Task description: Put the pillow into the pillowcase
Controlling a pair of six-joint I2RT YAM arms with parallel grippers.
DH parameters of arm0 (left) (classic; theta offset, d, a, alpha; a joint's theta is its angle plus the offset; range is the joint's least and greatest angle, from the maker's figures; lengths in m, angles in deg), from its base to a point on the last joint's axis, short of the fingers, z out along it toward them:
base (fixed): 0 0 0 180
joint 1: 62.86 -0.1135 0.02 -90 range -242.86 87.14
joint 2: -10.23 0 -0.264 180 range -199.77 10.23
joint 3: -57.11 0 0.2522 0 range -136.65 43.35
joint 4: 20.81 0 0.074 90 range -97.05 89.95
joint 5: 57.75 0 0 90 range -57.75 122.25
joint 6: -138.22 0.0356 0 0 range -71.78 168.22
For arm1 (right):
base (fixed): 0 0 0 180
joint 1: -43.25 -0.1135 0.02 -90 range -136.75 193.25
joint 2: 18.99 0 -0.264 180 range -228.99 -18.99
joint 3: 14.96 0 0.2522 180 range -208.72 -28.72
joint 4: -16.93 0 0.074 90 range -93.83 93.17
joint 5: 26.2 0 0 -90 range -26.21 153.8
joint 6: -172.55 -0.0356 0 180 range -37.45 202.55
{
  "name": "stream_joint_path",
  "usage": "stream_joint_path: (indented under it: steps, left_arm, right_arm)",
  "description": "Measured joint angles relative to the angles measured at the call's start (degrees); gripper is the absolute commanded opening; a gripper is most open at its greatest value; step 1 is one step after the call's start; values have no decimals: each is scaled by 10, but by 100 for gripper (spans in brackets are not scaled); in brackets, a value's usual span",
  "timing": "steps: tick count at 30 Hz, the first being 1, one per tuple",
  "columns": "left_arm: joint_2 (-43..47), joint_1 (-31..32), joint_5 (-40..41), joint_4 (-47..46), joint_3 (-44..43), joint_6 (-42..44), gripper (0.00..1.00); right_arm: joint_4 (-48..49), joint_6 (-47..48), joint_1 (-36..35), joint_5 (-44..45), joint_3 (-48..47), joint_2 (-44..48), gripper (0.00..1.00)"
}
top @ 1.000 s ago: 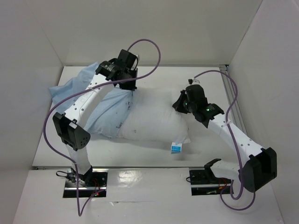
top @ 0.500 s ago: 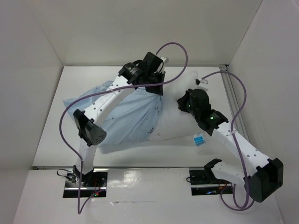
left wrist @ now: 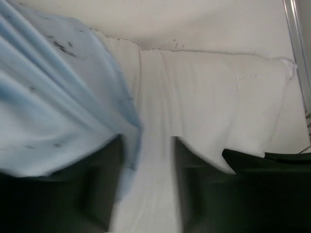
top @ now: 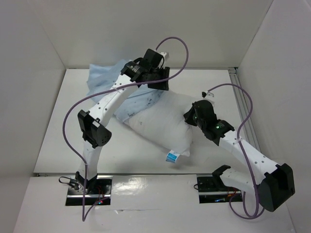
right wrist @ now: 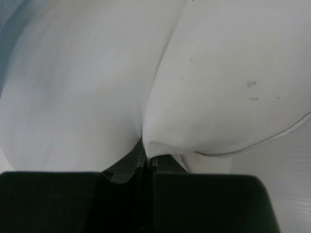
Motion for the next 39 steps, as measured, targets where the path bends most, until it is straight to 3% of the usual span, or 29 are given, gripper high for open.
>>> stream_joint_path:
  steps: [2,3,4,5,6,7,11,18,22,25,29,39]
  left_arm:
    - [3,3,7,-4,0,7,96]
    - [9,4,16,-7,6,9,100]
    - [20,6,24,-8,19,10,100]
    - [34,7,37,-5,32,11,100]
    - [55,10,57,-5,53,13,100]
    - [83,13,76,-6,79,14,100]
    - [262,21,177,-20,257,-3,100]
    - [546,-23,294,-105,591,-86,100]
    - [584,-22,318,-170,761,-140,100]
    - [553,-24,319,-220,857,-168,100]
    - [517,-27,331,-296,924,-183,100]
    - [466,-69,361,-478,963,-148,98]
  right_arm:
    - [0,1,2,0,0,0,0]
    - [0,2,3,0,0,0,1]
    - [0,3,3,0,0,0,9]
    - [0,5,4,-1,0,0,23]
    - [0,8,6,-4,0,-1,45]
    - [-1,11,8,-7,-2,-4,79]
    - [-19,37,12,-20,-33,-23,99]
    - [-84,74,21,-40,-143,-28,100]
    - [-103,96,24,-52,-186,-28,100]
    - [-126,107,27,-63,-189,-29,100]
    - [-158,112,28,-85,-182,-31,100]
    - [-190,97,34,-154,-101,-23,100]
